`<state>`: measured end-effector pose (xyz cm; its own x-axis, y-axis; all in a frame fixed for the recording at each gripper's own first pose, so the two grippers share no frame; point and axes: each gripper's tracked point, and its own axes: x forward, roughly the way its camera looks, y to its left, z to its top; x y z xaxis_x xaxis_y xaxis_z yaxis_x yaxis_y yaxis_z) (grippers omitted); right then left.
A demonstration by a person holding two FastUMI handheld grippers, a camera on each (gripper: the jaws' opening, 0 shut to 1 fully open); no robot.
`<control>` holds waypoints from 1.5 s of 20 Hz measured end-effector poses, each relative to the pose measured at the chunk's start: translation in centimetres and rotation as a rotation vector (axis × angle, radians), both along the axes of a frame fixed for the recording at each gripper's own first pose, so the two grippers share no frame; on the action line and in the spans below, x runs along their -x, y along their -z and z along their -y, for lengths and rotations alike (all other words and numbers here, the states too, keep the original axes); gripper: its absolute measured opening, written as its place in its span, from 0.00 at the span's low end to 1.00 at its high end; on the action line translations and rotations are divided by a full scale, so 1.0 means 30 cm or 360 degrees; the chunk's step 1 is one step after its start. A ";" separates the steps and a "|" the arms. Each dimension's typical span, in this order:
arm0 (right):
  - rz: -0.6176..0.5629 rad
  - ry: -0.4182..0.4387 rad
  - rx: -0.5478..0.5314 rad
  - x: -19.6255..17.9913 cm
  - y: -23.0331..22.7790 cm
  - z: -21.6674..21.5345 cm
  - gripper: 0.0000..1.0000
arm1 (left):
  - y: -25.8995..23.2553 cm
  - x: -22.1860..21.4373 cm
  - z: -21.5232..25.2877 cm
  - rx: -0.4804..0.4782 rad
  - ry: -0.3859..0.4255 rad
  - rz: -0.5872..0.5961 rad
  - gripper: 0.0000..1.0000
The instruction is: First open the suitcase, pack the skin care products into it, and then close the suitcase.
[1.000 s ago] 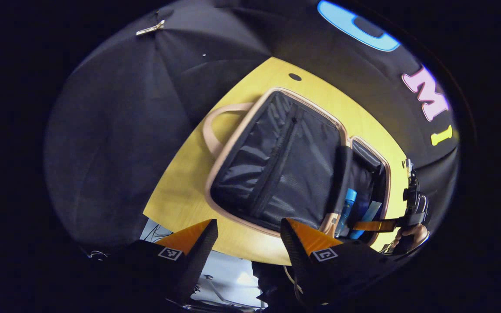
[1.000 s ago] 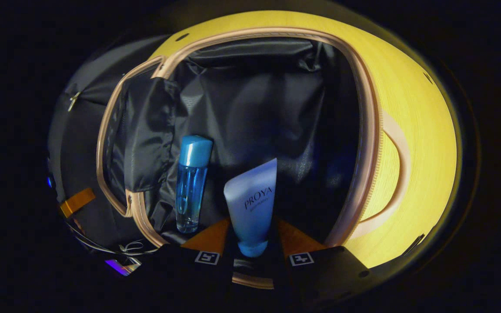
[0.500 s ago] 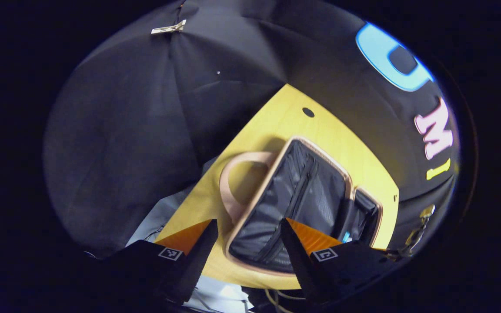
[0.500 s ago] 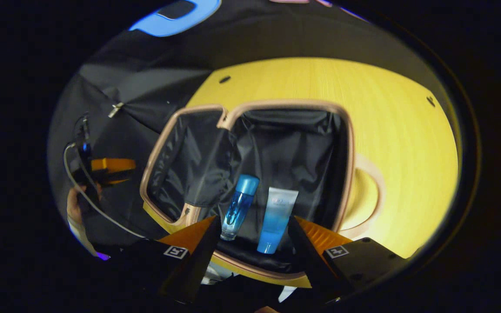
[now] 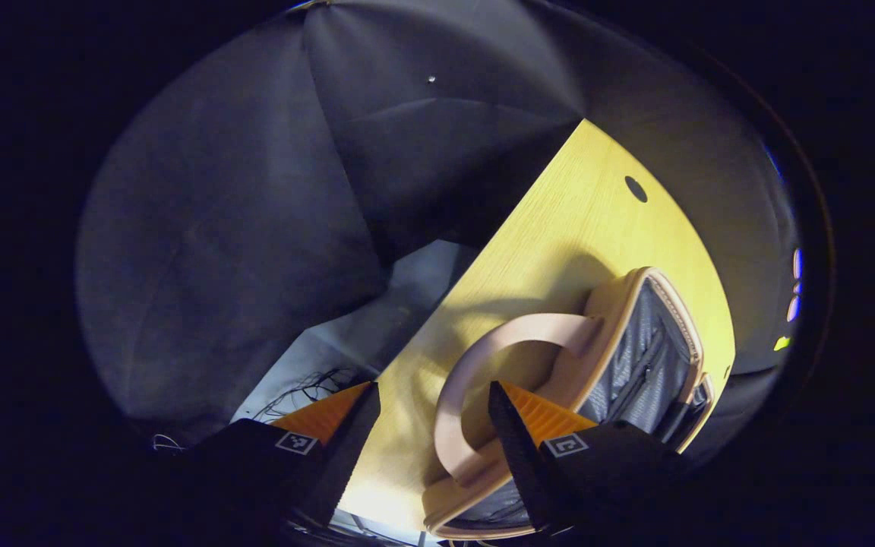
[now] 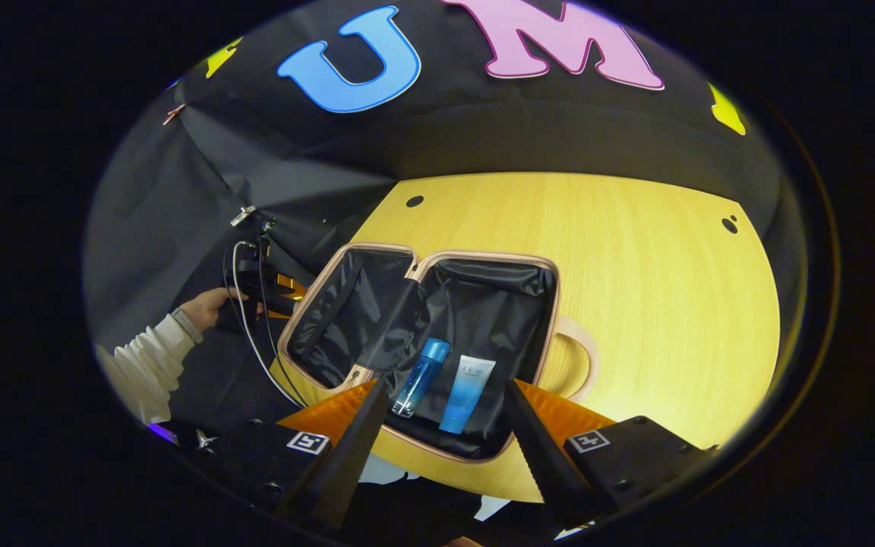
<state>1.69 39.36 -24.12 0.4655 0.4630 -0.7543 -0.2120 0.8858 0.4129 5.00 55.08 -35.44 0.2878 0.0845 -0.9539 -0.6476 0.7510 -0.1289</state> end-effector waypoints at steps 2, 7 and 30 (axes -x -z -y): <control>0.0006 0.0013 -0.0001 0.011 -0.013 0.000 0.97 | 0.026 0.003 0.049 0.0051 0.0086 -0.0039 0.67; 0.0035 0.0038 -0.0027 0.022 -0.038 -0.015 0.97 | 0.010 -0.033 0.044 -0.0006 0.0143 0.0039 0.15; 0.0628 0.0049 0.0010 0.154 -0.381 0.385 0.97 | -1.011 -0.085 1.284 -0.0120 0.1185 0.1037 0.06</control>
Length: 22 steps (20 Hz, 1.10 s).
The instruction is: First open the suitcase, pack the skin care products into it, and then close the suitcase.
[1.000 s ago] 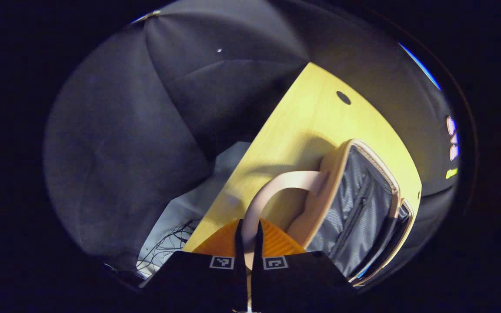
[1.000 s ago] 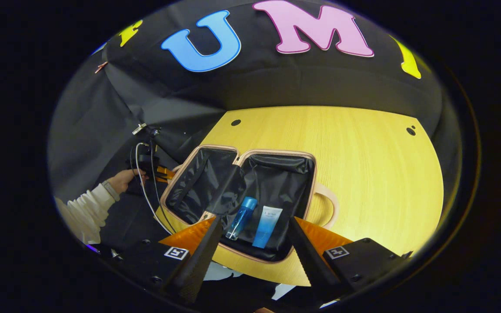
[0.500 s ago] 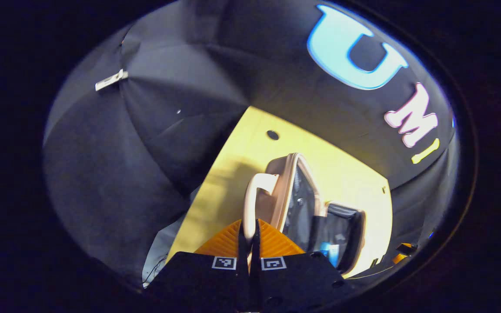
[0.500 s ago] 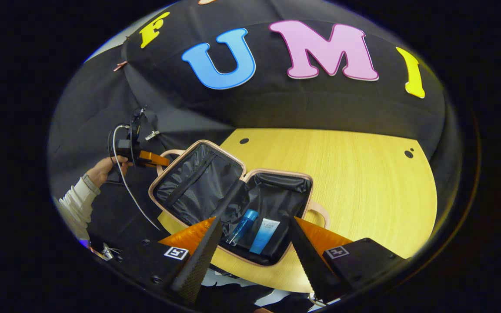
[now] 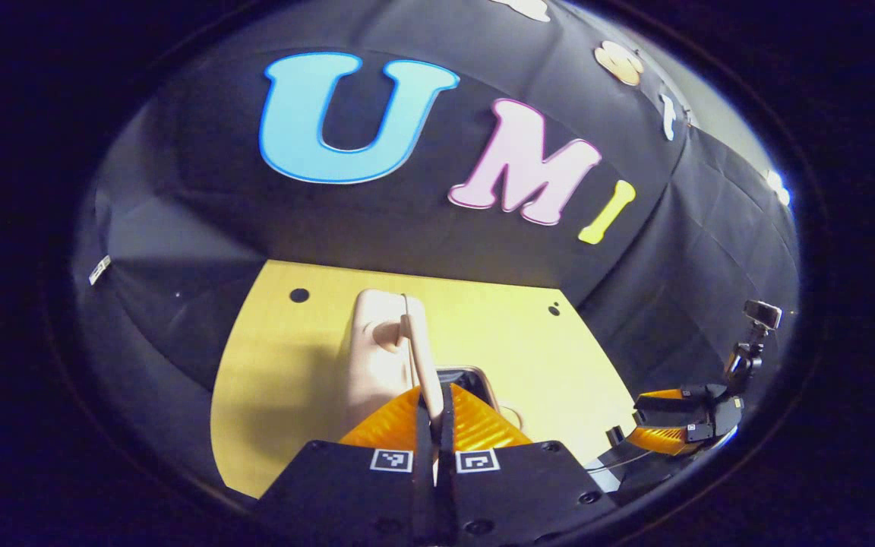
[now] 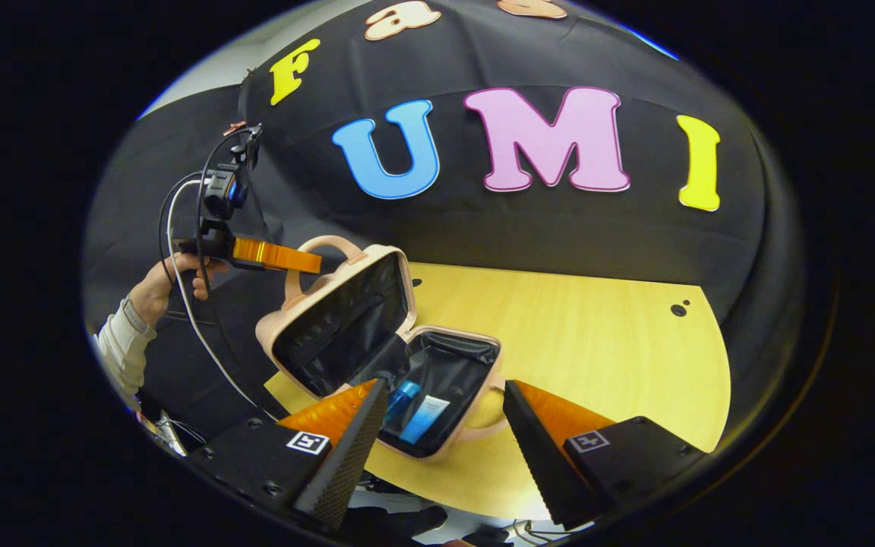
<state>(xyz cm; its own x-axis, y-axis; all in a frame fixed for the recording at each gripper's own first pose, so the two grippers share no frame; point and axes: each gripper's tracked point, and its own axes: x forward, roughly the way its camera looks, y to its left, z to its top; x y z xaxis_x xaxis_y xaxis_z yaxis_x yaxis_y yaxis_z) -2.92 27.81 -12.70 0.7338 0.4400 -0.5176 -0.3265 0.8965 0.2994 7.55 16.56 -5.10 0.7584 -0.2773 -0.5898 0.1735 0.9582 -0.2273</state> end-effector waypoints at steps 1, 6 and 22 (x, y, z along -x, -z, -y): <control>0.0001 0.0019 0.0005 0.011 -0.001 0.036 0.97 | 0.029 -0.003 0.085 -0.0007 0.0052 -0.0005 0.06; -0.0025 0.0110 0.0015 0.082 0.024 0.209 0.97 | 0.277 -0.042 0.419 0.0023 0.0192 -0.0087 0.06; -0.0022 0.0316 0.0082 0.240 0.088 0.622 0.97 | 0.703 -0.090 0.674 -0.0147 0.0021 -0.0283 0.35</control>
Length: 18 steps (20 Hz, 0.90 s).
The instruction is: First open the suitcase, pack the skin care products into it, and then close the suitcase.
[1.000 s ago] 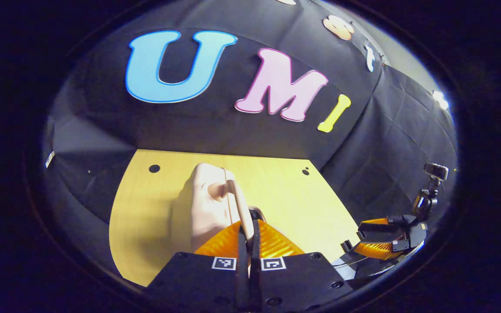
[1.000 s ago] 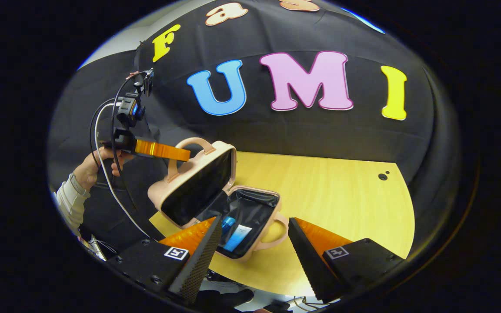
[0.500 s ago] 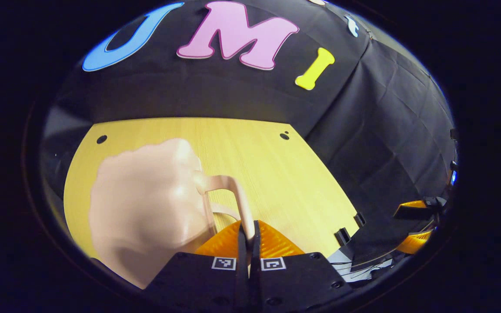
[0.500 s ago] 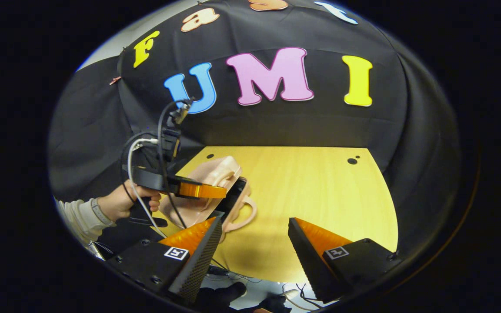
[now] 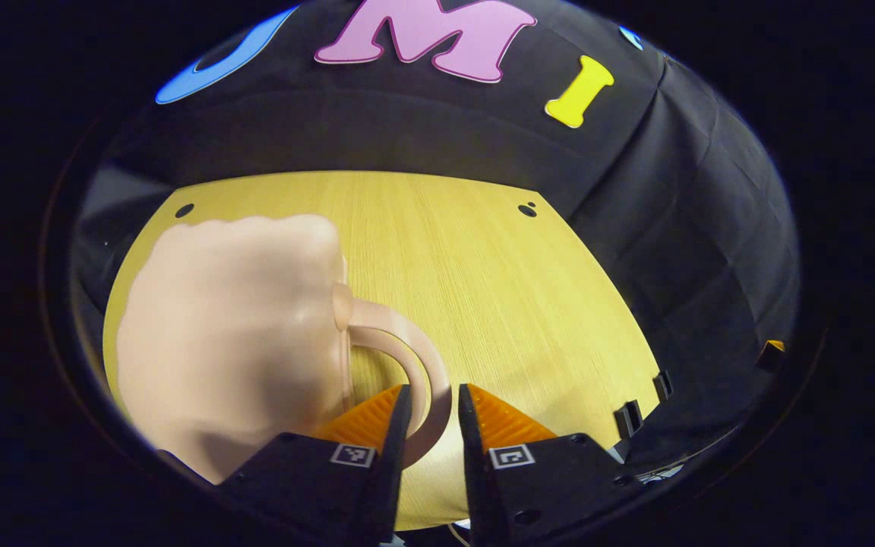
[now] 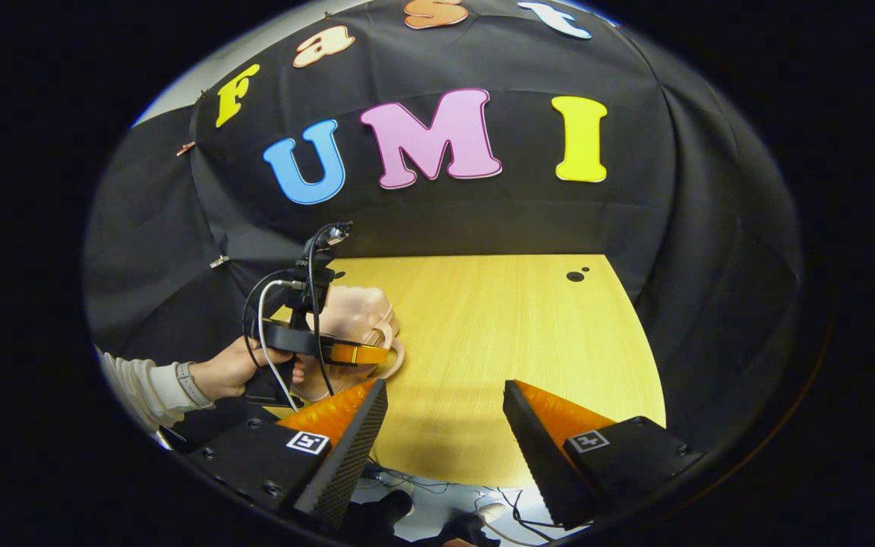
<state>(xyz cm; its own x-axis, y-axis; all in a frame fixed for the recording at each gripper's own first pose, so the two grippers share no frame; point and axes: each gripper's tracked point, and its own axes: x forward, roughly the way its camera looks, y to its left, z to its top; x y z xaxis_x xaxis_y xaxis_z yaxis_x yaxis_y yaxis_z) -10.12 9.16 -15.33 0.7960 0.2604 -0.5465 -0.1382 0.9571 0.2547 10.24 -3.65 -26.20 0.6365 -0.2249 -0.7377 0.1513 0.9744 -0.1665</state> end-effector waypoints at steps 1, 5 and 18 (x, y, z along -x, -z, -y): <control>0.0033 -0.0005 0.0006 -0.005 -0.009 0.009 0.97 | -0.021 -0.001 0.003 0.0000 -0.0015 0.0046 0.49; 0.0178 -0.0019 0.0072 -0.043 -0.067 0.056 0.97 | -0.263 0.011 0.032 -0.0020 -0.0130 0.0383 0.74; 0.0786 -0.0007 0.0077 -0.215 -0.528 0.081 0.97 | -1.047 0.364 0.211 -0.0202 -0.0321 0.1279 0.96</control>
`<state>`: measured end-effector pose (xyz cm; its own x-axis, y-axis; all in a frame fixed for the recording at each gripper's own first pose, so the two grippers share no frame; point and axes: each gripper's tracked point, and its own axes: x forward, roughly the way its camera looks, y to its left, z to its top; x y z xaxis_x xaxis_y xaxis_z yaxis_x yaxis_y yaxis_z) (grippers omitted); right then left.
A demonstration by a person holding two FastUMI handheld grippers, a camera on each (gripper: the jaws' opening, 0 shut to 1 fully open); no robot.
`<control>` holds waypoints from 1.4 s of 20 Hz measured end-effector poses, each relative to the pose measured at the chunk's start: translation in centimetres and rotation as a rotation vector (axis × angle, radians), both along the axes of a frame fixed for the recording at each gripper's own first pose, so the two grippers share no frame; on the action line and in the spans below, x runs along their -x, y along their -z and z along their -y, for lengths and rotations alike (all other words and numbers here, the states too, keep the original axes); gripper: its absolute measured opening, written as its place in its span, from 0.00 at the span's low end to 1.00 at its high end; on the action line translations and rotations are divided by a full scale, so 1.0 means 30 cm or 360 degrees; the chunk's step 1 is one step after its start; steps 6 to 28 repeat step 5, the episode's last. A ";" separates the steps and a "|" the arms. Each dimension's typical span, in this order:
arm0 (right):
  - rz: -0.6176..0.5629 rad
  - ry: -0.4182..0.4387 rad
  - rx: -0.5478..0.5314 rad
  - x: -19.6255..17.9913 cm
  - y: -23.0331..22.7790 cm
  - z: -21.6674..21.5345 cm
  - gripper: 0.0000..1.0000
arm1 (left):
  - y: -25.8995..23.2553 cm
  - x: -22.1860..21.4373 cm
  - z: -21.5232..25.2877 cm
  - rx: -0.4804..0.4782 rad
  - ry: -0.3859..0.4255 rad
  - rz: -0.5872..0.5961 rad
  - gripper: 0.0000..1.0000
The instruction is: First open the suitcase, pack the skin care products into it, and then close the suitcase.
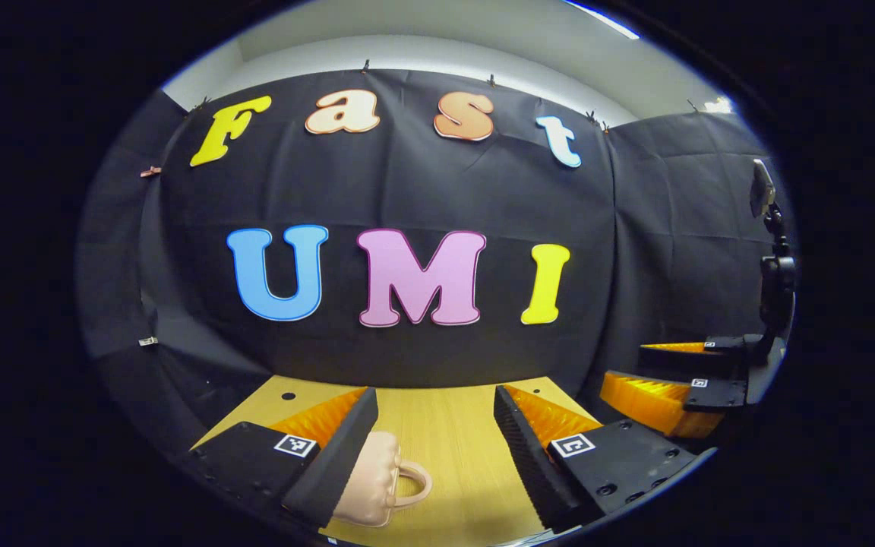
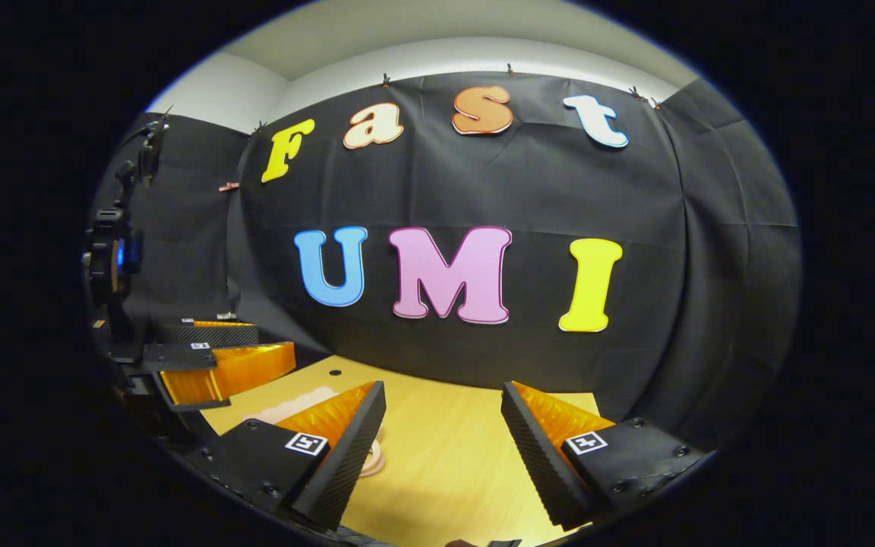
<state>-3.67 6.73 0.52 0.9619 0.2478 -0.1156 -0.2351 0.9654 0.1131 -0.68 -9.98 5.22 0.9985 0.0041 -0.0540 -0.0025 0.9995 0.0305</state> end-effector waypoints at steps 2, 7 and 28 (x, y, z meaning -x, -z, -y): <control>0.0063 0.0049 -0.0016 -0.010 -0.056 0.001 0.97 | -0.056 0.032 0.020 0.0039 0.0055 0.0033 0.92; 0.0156 0.0123 0.0072 -0.018 -0.111 0.023 0.97 | -0.064 0.044 0.039 0.0045 0.0168 -0.0001 0.96; 0.0156 0.0123 0.0072 -0.018 -0.111 0.023 0.97 | -0.064 0.044 0.039 0.0045 0.0168 -0.0001 0.96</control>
